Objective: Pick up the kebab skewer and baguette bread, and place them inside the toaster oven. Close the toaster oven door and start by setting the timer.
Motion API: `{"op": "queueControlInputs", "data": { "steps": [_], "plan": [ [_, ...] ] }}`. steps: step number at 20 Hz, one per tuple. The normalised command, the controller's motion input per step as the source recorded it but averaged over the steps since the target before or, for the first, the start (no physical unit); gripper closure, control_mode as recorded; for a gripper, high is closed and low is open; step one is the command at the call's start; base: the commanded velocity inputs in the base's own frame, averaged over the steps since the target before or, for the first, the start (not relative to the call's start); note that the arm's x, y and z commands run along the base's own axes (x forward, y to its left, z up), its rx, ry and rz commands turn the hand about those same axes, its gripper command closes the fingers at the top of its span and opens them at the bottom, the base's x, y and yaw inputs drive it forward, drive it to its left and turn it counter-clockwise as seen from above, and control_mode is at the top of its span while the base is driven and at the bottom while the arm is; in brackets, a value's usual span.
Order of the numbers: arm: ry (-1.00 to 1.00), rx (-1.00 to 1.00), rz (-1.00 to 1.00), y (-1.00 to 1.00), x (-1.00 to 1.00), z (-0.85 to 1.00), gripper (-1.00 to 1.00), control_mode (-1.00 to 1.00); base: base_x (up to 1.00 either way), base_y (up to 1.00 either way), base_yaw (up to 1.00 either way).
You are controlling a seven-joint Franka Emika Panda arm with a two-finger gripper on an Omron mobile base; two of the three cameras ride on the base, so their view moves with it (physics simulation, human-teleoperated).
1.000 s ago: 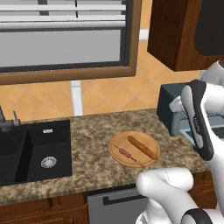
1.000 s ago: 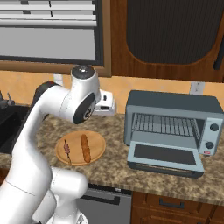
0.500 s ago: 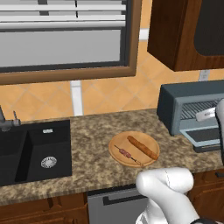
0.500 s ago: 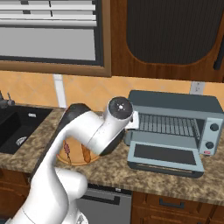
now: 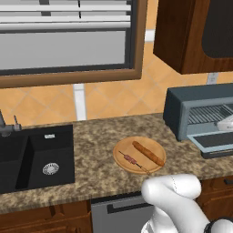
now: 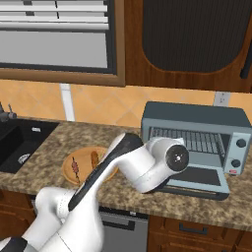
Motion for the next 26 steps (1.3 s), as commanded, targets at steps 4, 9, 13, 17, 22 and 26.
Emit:
{"op": "queueControlInputs", "data": {
  "steps": [4, 9, 13, 17, 22, 26],
  "plan": [
    [-0.17, 0.11, 0.06, -0.49, 0.46, -0.10, -1.00, -1.00, 0.00, 0.00, 0.00],
    [-0.25, 0.03, 0.00, -0.09, 0.45, -0.19, -1.00, -1.00, 0.00, 0.00, 0.00],
    [-0.21, 0.02, 0.00, -0.29, 0.24, -0.19, -1.00, -1.00, 0.00, 0.00, 0.00],
    [0.00, 0.01, -0.04, -0.48, 0.41, -0.36, -1.00, -1.00, 0.00, 0.00, 0.00],
    [0.06, 0.03, 0.00, -0.35, 0.79, -0.19, -1.00, -1.00, 0.00, 0.00, 0.00],
    [0.09, 0.07, 0.00, -0.08, 0.73, -0.56, -1.00, -1.00, 0.00, 0.00, 0.00]
  ]
}}
